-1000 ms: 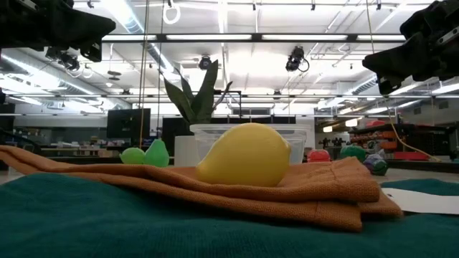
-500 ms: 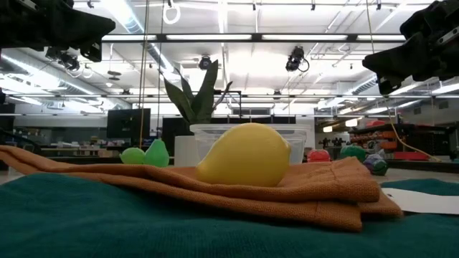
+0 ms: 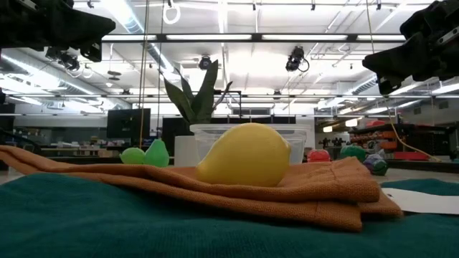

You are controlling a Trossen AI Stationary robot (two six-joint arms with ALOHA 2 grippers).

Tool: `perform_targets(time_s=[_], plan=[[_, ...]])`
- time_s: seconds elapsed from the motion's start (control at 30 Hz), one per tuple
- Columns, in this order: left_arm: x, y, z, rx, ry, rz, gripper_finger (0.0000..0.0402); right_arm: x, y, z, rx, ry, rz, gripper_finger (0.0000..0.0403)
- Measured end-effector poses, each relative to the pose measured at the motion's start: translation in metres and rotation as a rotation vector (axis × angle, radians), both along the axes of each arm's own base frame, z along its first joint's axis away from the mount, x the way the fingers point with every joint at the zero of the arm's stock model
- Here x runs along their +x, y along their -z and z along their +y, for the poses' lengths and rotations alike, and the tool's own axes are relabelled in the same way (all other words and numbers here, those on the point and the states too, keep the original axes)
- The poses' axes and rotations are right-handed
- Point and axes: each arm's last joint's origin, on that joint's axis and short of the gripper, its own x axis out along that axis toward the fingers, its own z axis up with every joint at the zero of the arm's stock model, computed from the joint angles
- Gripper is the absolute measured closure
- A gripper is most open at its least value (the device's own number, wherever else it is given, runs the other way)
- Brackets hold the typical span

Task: Pick and placing Produce into tupperware

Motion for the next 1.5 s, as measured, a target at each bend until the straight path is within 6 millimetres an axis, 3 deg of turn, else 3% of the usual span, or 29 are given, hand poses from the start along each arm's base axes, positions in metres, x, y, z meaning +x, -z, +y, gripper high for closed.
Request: perform_targets(time_s=[1.5], plan=[[0.0000, 0.0000, 0.0000, 0.000, 0.000, 0.000, 0.0371, 0.0000, 0.0001, 0.0000, 0.000, 0.000, 0.000, 0.0403]])
